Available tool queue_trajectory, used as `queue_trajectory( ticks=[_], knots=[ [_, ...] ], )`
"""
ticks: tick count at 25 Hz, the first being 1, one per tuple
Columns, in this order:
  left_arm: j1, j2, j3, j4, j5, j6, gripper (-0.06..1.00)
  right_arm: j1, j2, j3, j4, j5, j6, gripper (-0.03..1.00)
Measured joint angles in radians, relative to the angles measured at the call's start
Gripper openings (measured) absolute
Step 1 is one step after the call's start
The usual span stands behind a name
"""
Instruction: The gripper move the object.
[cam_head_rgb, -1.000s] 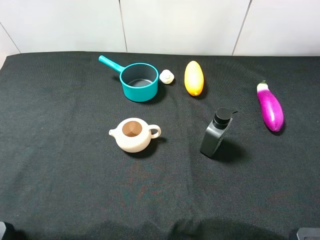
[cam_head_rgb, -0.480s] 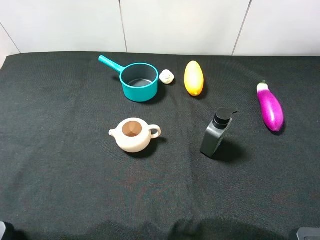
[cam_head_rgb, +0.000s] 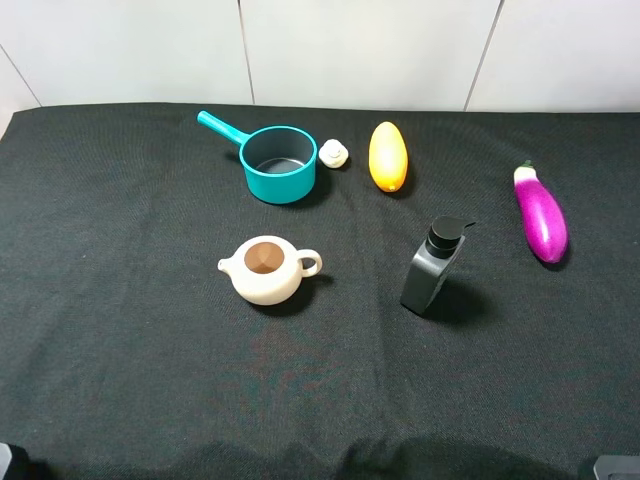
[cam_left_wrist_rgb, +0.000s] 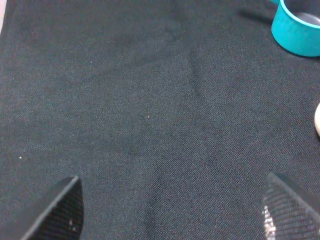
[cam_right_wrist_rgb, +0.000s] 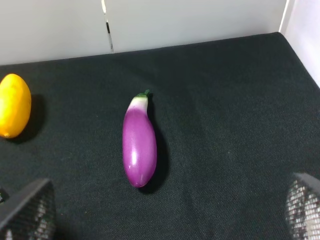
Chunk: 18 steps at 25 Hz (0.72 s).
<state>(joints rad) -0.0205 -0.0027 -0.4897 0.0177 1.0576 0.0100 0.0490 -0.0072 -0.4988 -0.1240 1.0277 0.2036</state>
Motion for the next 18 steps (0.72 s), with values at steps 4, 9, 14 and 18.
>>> queue_trajectory(
  ticks=[4,9,14,18],
  knots=[
    [0.0,0.0,0.0,0.0,0.0,0.0,0.76,0.0,0.0,0.0,0.0,0.0,0.0,0.69],
    [0.0,0.0,0.0,0.0,0.0,0.0,0.76,0.0,0.0,0.0,0.0,0.0,0.0,0.69],
    [0.0,0.0,0.0,0.0,0.0,0.0,0.76,0.0,0.0,0.0,0.0,0.0,0.0,0.69],
    [0.0,0.0,0.0,0.0,0.0,0.0,0.76,0.0,0.0,0.0,0.0,0.0,0.0,0.69]
  ],
)
